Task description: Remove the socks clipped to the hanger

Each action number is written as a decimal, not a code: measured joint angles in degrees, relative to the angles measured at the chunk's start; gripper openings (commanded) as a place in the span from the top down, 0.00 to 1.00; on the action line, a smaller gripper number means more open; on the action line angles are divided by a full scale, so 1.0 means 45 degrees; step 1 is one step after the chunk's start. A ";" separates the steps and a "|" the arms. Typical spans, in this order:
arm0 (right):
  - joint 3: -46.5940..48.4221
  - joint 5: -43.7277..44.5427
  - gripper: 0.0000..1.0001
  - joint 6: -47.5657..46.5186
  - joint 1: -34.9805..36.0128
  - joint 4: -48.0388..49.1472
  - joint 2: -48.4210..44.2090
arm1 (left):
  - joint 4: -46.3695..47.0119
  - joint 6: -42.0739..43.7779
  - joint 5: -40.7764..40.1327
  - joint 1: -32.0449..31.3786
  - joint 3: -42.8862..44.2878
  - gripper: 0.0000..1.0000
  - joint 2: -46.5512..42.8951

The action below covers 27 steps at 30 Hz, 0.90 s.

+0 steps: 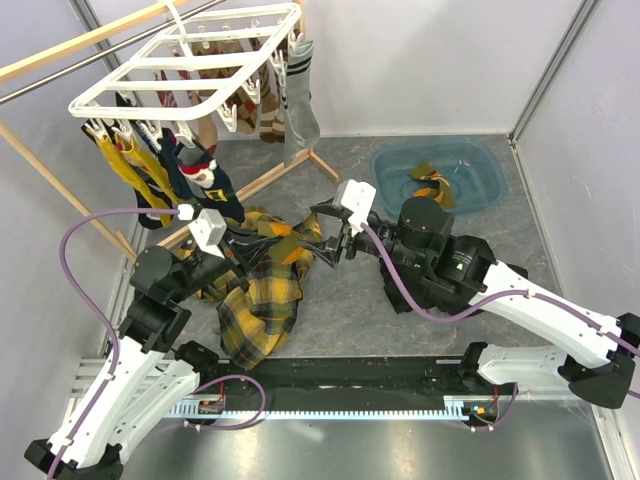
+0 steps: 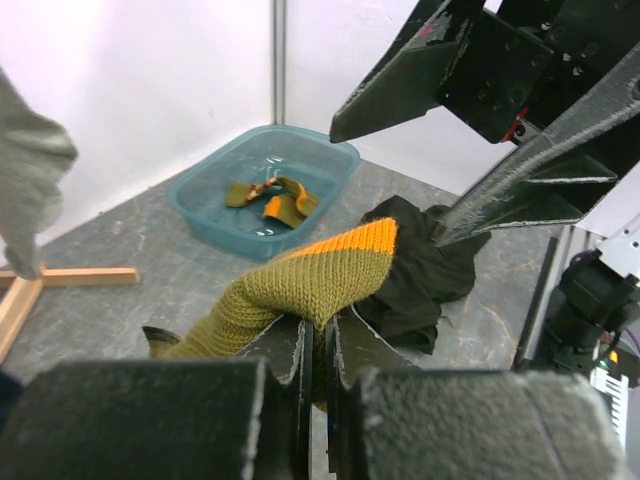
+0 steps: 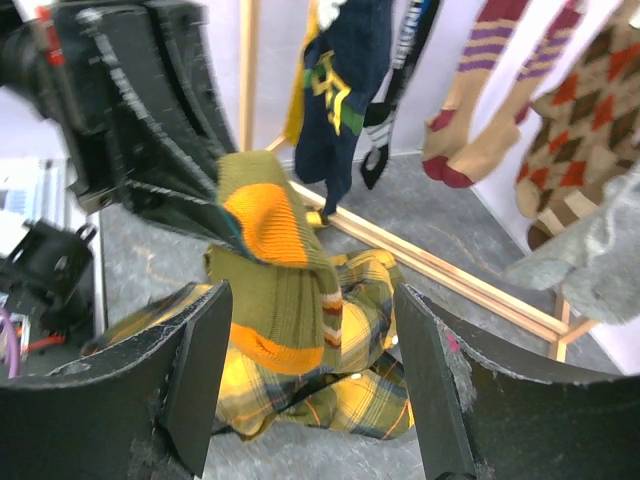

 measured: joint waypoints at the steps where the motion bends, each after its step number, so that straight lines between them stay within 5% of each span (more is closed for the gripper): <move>1: -0.0039 -0.0136 0.27 -0.0121 0.0000 -0.0097 -0.0083 | 0.0019 -0.0019 0.0151 0.0000 0.0000 0.98 0.0049; 9: -0.0019 -0.1219 0.31 -0.0986 0.0000 -0.0675 0.0034 | 0.0185 -0.0170 0.0971 0.0000 0.0000 0.98 0.0243; 19: 0.0194 -0.2356 0.53 -0.1103 0.0000 -0.0515 0.1161 | 0.0257 -0.0248 0.1025 0.0000 0.0000 0.98 0.0437; 23: 0.0364 -0.2205 0.84 -0.1078 -0.0015 -0.0262 0.1438 | 0.0257 -0.0257 0.1020 0.0000 0.0000 0.98 0.0461; 27: 0.0403 -0.1875 1.00 -0.1064 -0.0039 -0.0126 0.1535 | 0.0257 -0.0257 0.0748 0.0121 0.0000 0.96 0.0452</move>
